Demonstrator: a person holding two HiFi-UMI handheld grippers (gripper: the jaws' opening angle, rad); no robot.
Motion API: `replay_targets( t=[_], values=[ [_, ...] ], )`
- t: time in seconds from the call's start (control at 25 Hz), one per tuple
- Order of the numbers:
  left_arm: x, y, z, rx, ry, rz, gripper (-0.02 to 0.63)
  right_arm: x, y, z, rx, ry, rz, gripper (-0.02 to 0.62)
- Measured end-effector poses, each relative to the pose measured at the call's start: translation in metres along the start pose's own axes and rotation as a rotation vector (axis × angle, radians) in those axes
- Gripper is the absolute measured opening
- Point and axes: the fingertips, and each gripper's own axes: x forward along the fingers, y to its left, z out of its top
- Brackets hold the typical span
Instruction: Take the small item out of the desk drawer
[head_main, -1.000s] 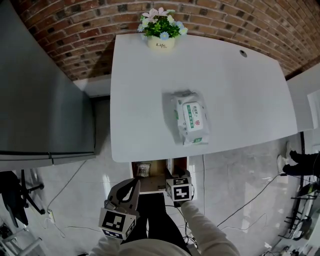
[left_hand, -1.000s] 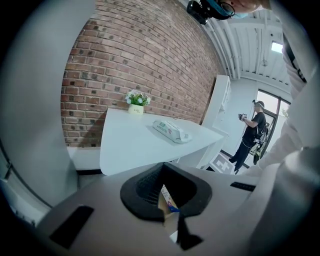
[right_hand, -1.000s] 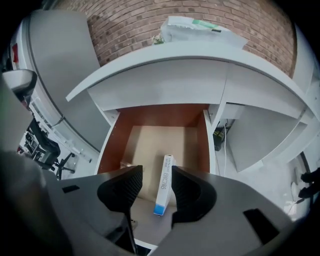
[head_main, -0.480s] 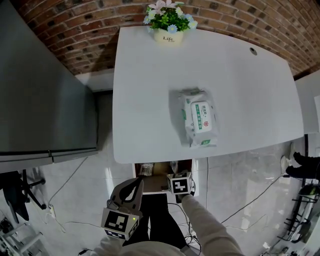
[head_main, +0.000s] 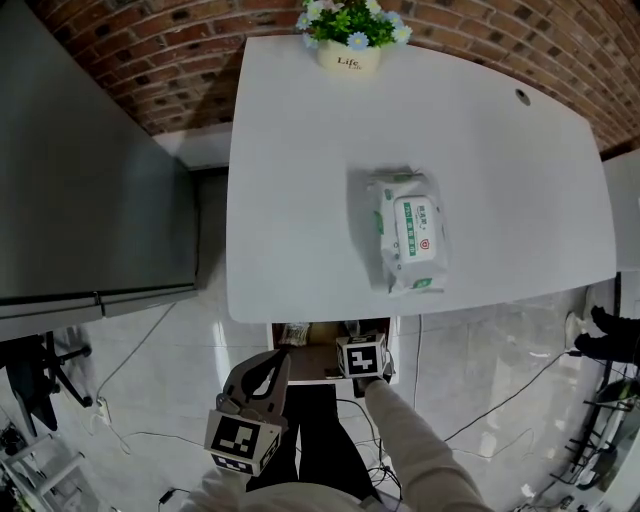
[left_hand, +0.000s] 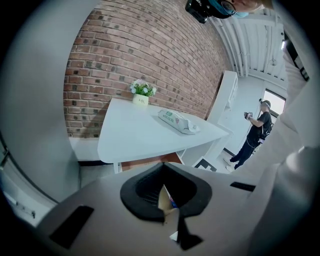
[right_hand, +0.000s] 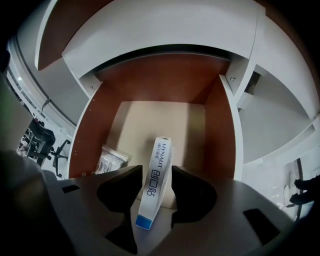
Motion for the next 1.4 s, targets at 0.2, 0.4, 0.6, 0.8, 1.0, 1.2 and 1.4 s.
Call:
replay_targets(
  t=[0.2,0.4,0.6,0.8,1.0,1.2,1.4],
  values=[
    [0.002,0.003,-0.008,-0.015,0.013,0.01,0.017,0.009,-0.001,0.002,-0.014,0.003,0.007,0.198],
    [0.003,0.004,-0.01,-0.023,0.013,0.019,0.017,0.015,-0.004,0.002,-0.028,0.028,-0.01,0.156],
    [0.002,0.005,-0.009,-0.025,0.01,0.024,0.017,0.015,-0.013,-0.002,0.006,0.041,-0.052,0.101],
    [-0.002,0.008,-0.009,-0.026,0.007,0.032,0.017,0.013,-0.012,-0.006,0.003,0.062,-0.045,0.094],
    [-0.007,0.009,-0.007,-0.026,-0.004,0.031,0.017,-0.004,-0.002,0.001,-0.012,0.018,-0.027,0.092],
    [-0.011,0.007,-0.004,-0.009,-0.015,0.02,0.017,-0.023,0.002,-0.005,0.036,-0.014,-0.042,0.092],
    [-0.017,0.007,0.0,0.009,-0.027,0.006,0.017,-0.046,0.015,-0.001,0.055,-0.075,-0.016,0.092]
  ],
)
